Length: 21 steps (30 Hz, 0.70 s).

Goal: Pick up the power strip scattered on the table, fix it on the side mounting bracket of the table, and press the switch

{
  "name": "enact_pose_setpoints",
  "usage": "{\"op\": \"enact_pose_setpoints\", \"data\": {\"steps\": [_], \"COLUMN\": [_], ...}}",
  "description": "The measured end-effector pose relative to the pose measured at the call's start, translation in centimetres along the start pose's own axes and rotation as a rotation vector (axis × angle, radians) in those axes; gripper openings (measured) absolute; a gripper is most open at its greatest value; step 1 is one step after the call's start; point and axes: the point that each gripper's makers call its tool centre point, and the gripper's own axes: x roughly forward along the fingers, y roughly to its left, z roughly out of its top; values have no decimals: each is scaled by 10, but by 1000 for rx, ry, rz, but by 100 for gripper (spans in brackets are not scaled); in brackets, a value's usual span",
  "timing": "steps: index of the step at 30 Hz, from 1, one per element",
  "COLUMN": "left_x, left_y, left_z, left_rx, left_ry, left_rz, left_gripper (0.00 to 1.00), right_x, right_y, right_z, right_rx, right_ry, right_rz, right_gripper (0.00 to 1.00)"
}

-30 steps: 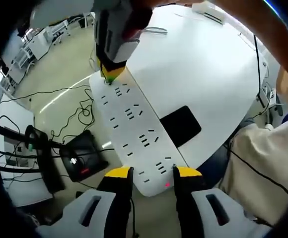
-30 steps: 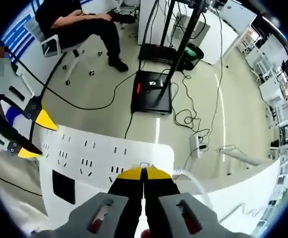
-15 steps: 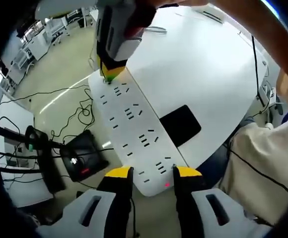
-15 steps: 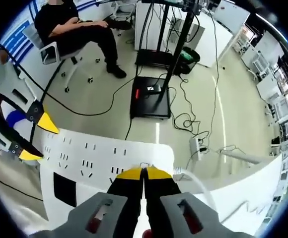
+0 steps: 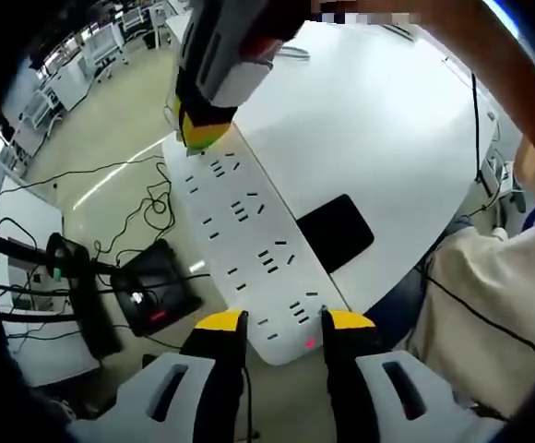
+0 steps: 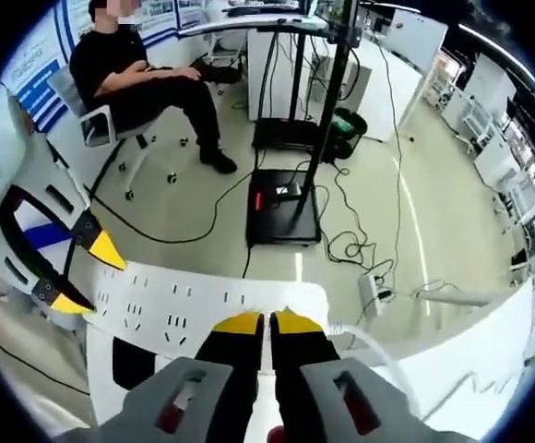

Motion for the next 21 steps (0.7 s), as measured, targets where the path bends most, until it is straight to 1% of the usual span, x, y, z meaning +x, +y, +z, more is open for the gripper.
{"op": "enact_pose_setpoints", "data": {"steps": [4, 6, 14, 16, 18, 19, 21], "left_x": [0, 0, -1, -1, -1, -1, -1], "left_y": [0, 0, 0, 1, 1, 1, 1], "left_z": [0, 0, 0, 0, 1, 1, 2], "left_rx": [-1, -2, -11, -13, -14, -13, -8], "left_ry": [-4, -11, -41, -53, -61, -62, -58], "left_rz": [-1, 0, 5, 6, 6, 6, 7], "left_gripper": [37, 37, 37, 37, 37, 37, 37], "right_x": [-14, -23, -54, -64, -69, -76, -82], "right_y": [-9, -11, -17, -22, -23, -20, -21], "right_z": [7, 5, 4, 0, -4, -12, -15], "right_rx": [12, 8, 41, 55, 53, 50, 53], "right_ry": [-68, -81, -166, -193, -201, -208, -220], "right_rz": [-56, -79, -107, -103, -114, -122, -129], "right_gripper": [2, 2, 3, 3, 4, 4, 4]}}
